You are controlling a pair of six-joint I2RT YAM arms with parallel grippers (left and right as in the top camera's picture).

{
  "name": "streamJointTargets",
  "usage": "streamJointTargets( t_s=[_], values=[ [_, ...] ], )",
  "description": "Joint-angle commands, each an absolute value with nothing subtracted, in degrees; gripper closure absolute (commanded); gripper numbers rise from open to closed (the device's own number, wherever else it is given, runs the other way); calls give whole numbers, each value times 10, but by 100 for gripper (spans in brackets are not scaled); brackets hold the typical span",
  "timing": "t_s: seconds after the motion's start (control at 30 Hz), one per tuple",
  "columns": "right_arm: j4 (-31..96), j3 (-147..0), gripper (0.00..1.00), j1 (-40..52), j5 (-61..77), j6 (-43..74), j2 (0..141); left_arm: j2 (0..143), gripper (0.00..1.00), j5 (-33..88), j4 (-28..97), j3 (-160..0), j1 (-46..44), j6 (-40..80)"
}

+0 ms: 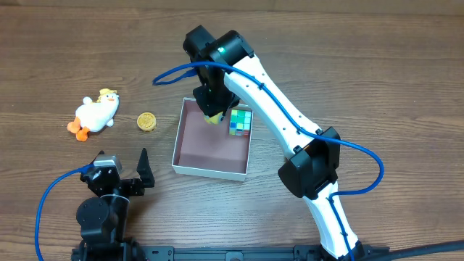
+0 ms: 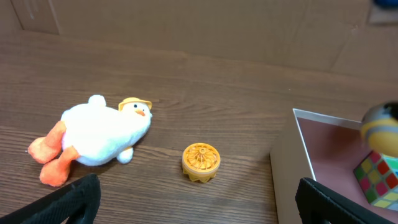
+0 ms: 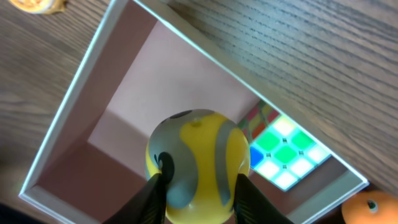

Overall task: Pack container
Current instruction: 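Carry the yellow ball over the box with right gripper, then release the ball into the box and raise right gripper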

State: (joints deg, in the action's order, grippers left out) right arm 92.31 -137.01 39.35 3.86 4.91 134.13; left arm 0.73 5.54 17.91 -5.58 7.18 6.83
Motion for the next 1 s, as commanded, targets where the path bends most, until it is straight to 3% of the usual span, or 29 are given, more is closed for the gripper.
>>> streamJointTargets(
  t_s=[0.0,0.63,0.97],
  values=[
    [896,-1329,66,390,31,42,1341,4,0,56,178,-54,75,55],
    [837,-1263,65,389,26,17,1341,4,0,56,178,-54,75,55],
    [944,-1431,54,389,11,15,1341,4,0,56,178,-54,75,55]
  ],
)
